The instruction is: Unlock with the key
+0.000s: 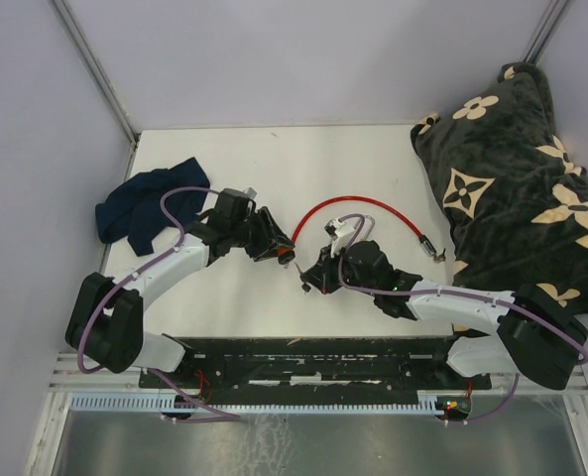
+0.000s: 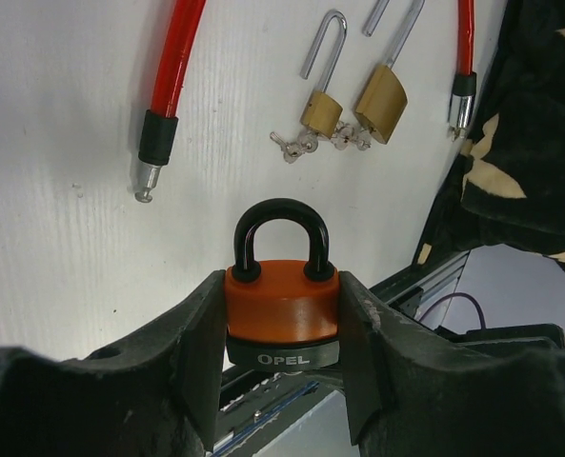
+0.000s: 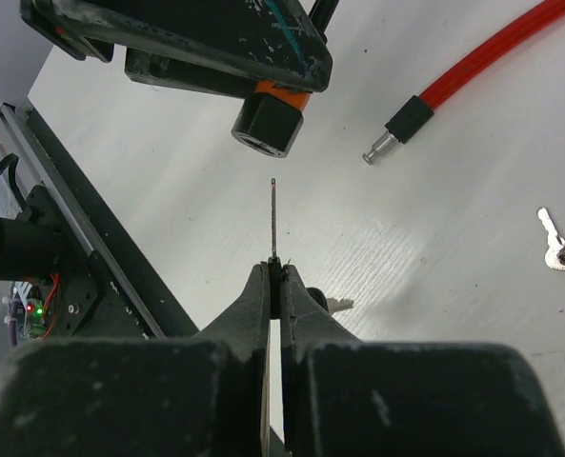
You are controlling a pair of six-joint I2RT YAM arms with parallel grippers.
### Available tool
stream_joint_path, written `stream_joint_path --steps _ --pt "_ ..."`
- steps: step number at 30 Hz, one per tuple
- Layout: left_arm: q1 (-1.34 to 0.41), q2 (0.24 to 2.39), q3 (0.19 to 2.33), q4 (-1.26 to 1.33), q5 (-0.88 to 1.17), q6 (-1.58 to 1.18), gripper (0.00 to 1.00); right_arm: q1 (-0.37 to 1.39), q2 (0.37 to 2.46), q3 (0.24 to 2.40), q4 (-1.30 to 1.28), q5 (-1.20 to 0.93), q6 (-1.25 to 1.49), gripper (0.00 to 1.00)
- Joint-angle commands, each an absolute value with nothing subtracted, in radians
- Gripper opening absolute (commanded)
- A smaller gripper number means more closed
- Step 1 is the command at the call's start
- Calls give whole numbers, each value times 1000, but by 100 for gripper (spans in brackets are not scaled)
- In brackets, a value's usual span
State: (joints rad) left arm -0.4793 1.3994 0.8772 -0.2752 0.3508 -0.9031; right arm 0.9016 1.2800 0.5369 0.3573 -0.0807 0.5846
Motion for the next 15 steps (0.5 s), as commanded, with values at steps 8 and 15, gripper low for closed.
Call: stream_joint_path --steps 8,15 --pt "-488 1370 870 -197 404 -958 5 907 1365 615 449 -115 649 2" --pt "-495 1376 868 -197 399 -957 4 906 1376 622 475 -127 662 2"
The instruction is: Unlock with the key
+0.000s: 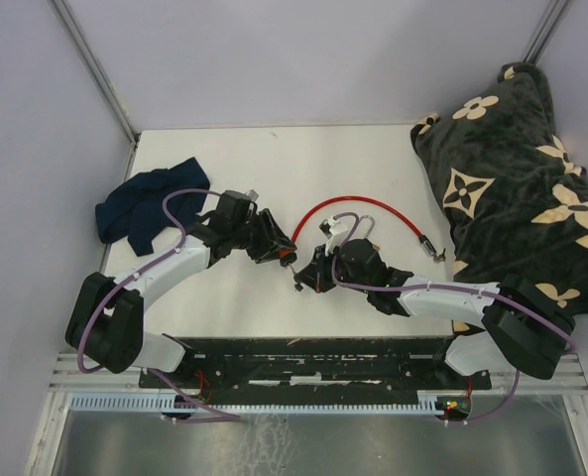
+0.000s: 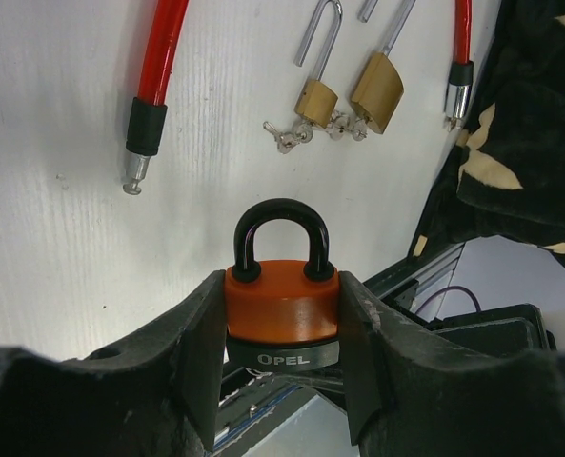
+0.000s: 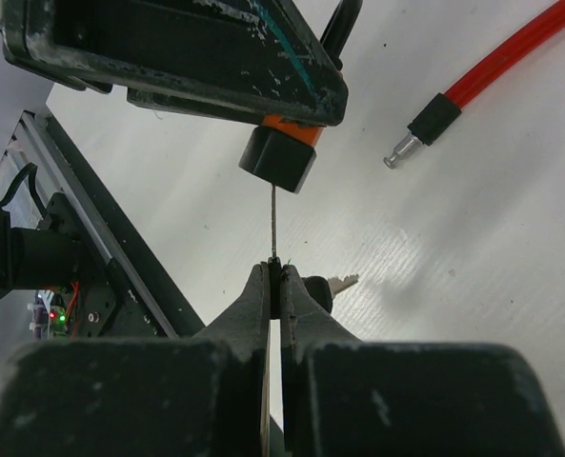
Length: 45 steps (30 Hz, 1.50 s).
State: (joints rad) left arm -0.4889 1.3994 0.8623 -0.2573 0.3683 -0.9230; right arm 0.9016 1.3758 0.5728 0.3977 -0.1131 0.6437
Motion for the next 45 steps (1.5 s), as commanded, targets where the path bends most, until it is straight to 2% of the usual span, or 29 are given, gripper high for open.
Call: stream_joint_path --steps 1,24,34,45 --pt "-497 1377 868 -196 400 -957 3 907 1376 621 475 -124 663 2" --pt "-547 1324 842 -221 245 -973 3 906 1347 581 464 22 754 2" --pt "-648 1216 754 -158 34 -1121 3 906 1391 559 635 58 789 2" --pt "-762 1246 729 -145 24 -1139 3 900 1385 554 754 77 627 2"
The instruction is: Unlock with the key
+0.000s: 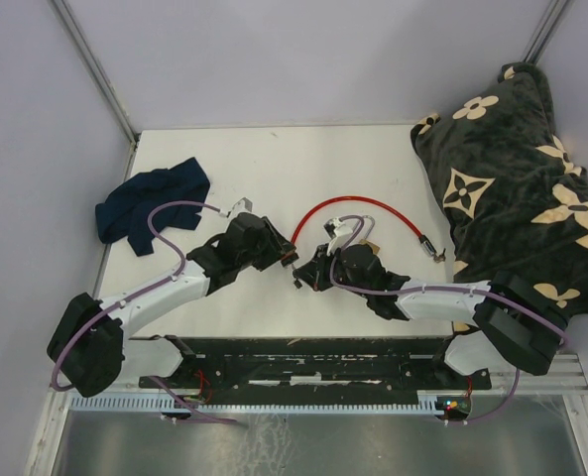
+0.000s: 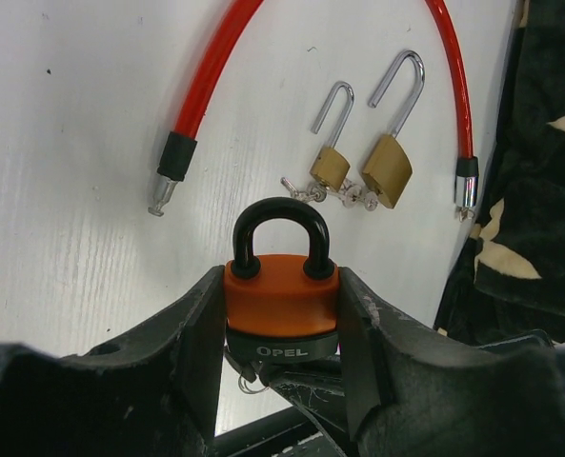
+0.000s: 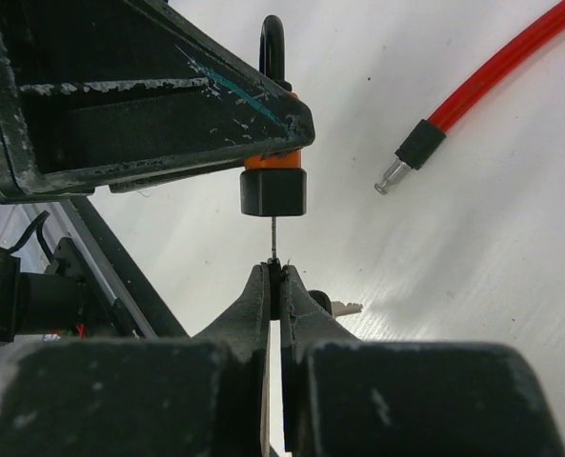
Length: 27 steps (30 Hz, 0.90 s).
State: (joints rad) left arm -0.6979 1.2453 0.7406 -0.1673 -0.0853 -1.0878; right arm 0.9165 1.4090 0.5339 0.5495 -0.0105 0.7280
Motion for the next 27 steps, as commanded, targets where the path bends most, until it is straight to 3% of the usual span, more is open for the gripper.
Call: stream_joint_path --steps 1,13,27 --pt "-763 1241 726 -149 28 -1131 3 893 1374 555 749 68 608 2" --pt "-795 1186 713 -184 26 -1124 3 772 1357 617 797 -161 653 2" --pt "-840 1063 595 118 67 -1138 3 714 1428 544 1056 -249 821 2"
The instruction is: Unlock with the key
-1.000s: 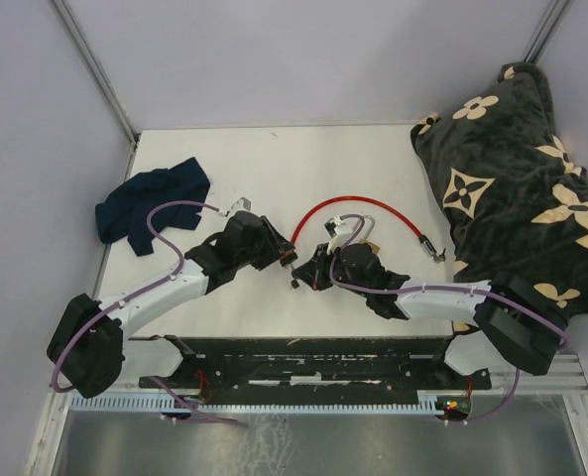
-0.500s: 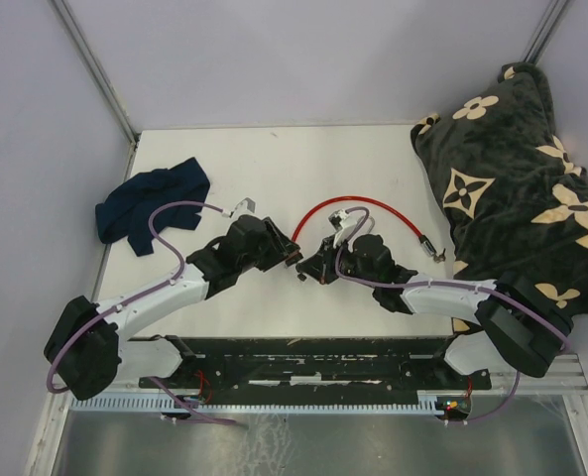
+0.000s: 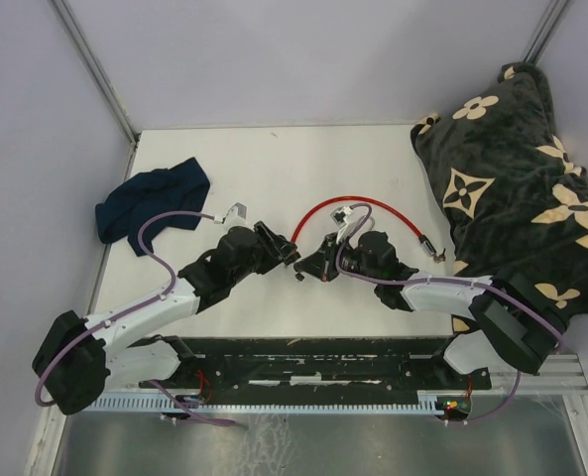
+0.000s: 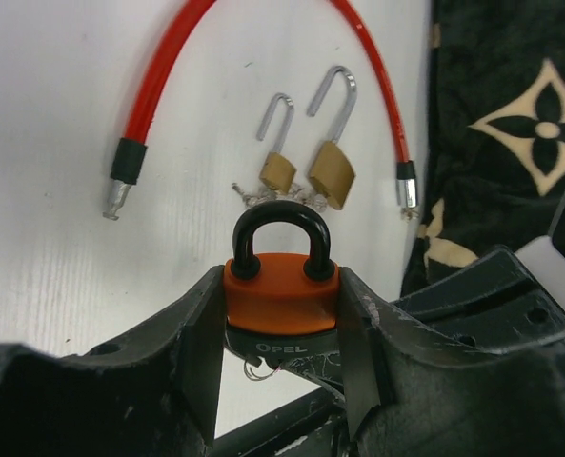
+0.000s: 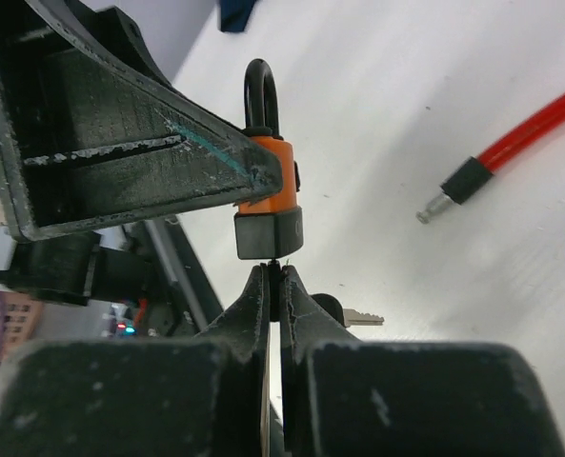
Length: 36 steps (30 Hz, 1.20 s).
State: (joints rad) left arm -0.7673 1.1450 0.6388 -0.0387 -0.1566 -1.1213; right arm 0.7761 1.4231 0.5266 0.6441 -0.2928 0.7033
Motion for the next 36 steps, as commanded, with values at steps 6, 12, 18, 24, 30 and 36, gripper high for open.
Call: stream_joint_path --steps 6,12,18,24,30,36 --pt "-822 999 516 356 189 -1065 3 671 1486 521 1239 -334 986 2" --pt "-797 966 452 593 302 -1045 3 663 1517 539 1284 -386 1096 2" --pt "-746 921 483 492 304 -939 3 663 1433 526 1119 -388 1004 12" --pt "-637 899 535 260 297 -824 3 661 1249 525 790 -398 806 43" --pt "-592 910 588 167 386 -690 3 655 1078 572 482 -394 615 54" --pt "-592 948 670 56 526 -533 3 648 1012 613 297 -309 506 56"
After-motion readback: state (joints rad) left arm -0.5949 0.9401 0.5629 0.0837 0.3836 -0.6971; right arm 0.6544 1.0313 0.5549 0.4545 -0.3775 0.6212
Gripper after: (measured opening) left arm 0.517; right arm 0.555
